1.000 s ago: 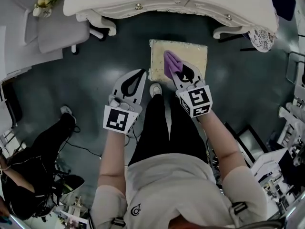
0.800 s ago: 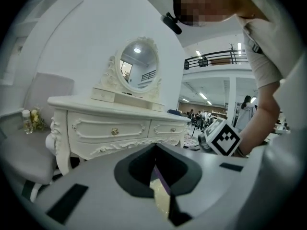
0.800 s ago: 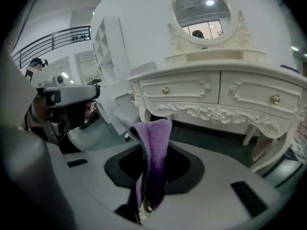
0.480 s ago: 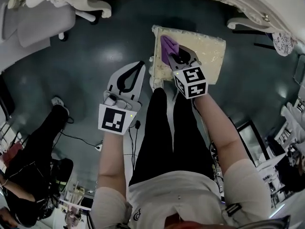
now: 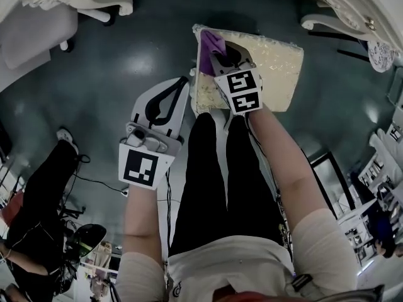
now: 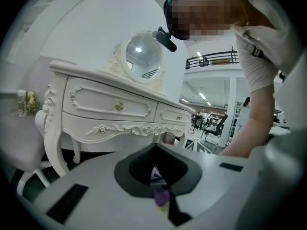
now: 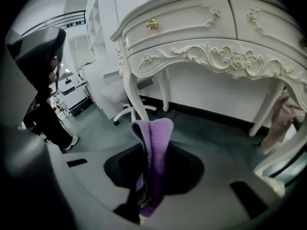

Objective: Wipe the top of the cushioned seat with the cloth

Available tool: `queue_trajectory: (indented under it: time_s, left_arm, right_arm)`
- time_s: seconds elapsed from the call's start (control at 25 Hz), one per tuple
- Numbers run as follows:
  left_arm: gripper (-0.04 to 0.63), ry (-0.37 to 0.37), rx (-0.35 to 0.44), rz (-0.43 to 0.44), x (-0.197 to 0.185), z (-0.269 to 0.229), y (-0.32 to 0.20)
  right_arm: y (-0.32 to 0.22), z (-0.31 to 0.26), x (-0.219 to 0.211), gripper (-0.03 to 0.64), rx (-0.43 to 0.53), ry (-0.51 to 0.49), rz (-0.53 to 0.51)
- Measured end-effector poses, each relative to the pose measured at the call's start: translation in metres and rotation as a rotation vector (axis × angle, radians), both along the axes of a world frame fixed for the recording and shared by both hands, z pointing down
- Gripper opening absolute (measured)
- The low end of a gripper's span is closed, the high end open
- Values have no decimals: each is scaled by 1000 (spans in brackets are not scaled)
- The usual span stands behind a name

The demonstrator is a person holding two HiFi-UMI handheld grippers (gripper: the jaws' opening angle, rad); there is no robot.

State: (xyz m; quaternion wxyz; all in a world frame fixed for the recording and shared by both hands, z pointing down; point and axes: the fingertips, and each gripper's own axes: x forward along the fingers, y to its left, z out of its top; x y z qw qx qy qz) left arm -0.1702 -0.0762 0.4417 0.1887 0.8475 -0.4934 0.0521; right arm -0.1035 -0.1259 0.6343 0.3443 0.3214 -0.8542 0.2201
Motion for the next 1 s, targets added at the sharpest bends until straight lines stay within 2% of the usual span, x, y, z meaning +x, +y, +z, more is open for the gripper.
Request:
queue_trajectory:
  time_s: [0.28, 0.48, 0.88, 1.0]
  left_arm:
    - [14, -45, -14, 34, 20, 18, -8]
    - [14, -44, -8, 43, 28, 10, -3]
    - [14, -80, -32, 97, 94, 13, -4]
    - [14, -76, -19, 85, 114, 11, -9]
  right_arm:
    - [-6, 9, 15, 95, -55, -22, 20]
    - [-3, 2, 30, 97, -68, -25, 43]
    - [-15, 11, 107, 97, -80, -4, 92]
    - [-18, 11, 127, 97, -80, -6, 88]
